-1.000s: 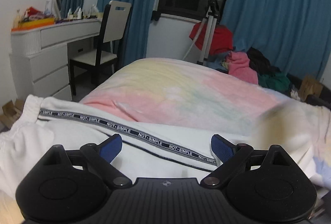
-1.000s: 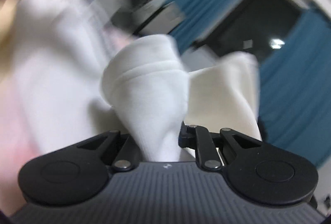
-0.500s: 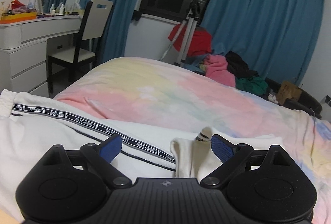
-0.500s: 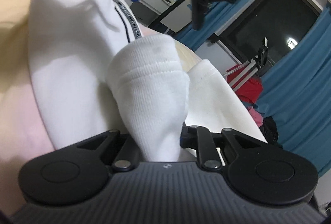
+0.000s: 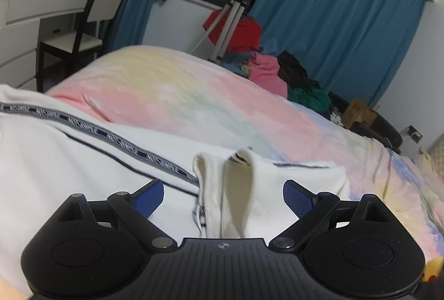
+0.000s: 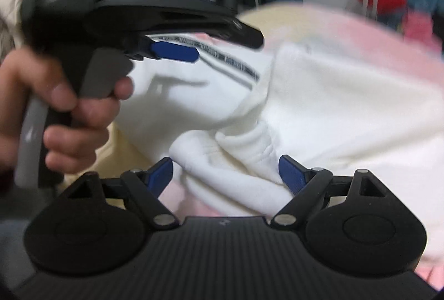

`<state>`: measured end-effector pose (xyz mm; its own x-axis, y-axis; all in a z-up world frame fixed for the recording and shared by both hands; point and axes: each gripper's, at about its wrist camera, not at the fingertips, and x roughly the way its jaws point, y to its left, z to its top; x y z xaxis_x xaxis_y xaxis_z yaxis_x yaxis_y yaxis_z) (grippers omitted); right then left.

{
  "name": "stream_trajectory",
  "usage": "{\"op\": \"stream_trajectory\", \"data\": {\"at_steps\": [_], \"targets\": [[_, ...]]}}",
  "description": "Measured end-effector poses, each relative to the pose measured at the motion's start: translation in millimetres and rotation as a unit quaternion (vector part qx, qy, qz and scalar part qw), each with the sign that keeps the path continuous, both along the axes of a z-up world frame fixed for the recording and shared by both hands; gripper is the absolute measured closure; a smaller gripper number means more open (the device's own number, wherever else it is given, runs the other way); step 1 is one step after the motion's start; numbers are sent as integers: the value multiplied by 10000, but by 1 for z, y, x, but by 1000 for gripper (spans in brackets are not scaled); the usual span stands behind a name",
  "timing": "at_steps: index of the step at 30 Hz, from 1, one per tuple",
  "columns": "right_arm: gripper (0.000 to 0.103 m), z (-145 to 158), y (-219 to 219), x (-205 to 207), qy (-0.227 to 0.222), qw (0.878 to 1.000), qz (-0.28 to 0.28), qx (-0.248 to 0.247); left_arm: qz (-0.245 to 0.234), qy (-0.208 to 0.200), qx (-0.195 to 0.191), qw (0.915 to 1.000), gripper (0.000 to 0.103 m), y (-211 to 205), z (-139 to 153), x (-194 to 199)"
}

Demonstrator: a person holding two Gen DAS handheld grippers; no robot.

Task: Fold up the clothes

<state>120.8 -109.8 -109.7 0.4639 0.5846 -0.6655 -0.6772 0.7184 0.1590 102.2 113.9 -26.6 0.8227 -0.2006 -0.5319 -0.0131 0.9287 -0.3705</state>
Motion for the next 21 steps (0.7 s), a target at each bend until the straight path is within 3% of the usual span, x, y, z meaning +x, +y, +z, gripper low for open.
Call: {"op": "stream_trajectory", "data": {"at_steps": [6, 14, 18, 21], "targets": [[19, 13, -30, 38, 84, 9943, -757, 747, -102, 6, -131, 9999, 11, -7, -3, -2], [18, 29, -65, 89, 149, 9716, -1693, 1643, -740, 257, -8, 9969, 32, -33, -16, 4], [19, 22, -29, 119, -406, 9858, -1187, 1119, -1017, 478, 415, 9928, 35, -51, -30, 9], [25, 1, -4, 130, -501, 9904, -1125, 625, -1099, 673, 675, 9894, 49, -62, -45, 13]]}}
